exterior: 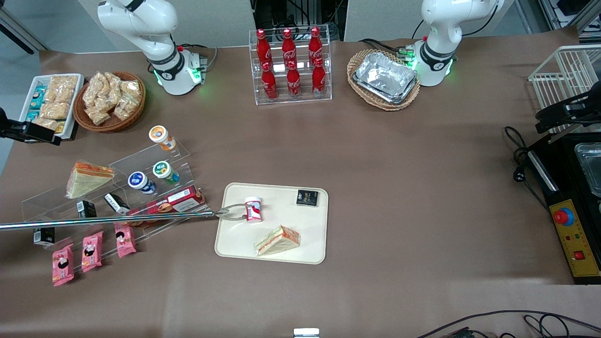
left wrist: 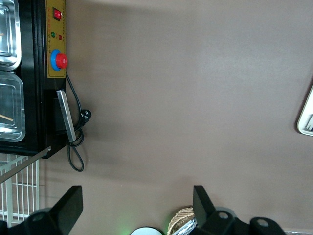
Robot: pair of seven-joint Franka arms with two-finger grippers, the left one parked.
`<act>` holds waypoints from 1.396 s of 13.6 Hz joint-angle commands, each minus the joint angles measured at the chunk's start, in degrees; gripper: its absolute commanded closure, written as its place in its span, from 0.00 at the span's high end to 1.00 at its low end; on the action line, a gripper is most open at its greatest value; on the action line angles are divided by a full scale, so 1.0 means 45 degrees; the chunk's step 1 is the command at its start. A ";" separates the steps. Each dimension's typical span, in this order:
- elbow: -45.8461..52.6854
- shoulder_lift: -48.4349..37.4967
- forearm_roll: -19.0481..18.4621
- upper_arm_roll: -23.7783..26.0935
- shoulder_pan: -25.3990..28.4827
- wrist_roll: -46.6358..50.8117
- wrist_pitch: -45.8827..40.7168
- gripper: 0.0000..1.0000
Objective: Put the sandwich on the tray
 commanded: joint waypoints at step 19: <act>0.0217 0.0137 -0.0130 0.0107 -0.0761 -0.1942 0.0393 1.00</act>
